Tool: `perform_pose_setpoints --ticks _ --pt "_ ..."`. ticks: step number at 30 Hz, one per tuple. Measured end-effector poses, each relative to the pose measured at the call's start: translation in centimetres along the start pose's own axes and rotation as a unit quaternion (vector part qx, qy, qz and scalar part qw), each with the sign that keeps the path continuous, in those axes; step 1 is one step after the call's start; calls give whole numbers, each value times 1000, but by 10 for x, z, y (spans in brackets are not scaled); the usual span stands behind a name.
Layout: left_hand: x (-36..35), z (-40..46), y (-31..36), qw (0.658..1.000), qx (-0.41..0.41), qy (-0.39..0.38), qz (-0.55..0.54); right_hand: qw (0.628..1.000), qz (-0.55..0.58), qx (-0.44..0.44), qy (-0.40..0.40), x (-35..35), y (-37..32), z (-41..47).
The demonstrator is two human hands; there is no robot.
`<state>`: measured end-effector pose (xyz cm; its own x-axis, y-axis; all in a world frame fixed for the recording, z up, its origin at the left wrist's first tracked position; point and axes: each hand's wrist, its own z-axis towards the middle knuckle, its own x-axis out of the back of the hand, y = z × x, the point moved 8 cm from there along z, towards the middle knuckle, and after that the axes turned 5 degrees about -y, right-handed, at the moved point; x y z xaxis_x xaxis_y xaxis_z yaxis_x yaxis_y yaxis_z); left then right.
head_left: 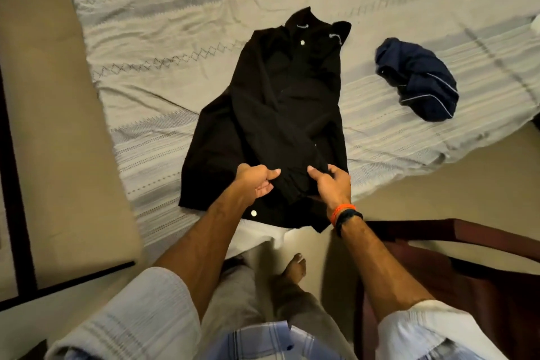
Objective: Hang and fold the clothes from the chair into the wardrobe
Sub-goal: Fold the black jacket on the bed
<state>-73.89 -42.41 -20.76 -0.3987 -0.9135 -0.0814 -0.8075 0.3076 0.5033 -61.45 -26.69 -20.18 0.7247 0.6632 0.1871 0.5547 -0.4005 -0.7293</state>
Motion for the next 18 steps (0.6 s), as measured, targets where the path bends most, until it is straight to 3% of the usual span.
perform_pose_setpoints --ticks 8,11,14,16,18 --pt "-20 49 -66 998 62 4 30 999 -23 -48 -10 25 58 46" --pt "-20 54 -73 997 47 -8 65 999 -46 -3 10 32 58 49" --pt "-31 72 -90 999 14 -45 -14 998 -17 55 38 44 67 62" --pt "-30 81 -107 1000 18 -24 8 998 -29 -8 49 49 89 71" --pt "-26 88 -127 994 52 21 89 987 -104 -119 10 48 116 78"
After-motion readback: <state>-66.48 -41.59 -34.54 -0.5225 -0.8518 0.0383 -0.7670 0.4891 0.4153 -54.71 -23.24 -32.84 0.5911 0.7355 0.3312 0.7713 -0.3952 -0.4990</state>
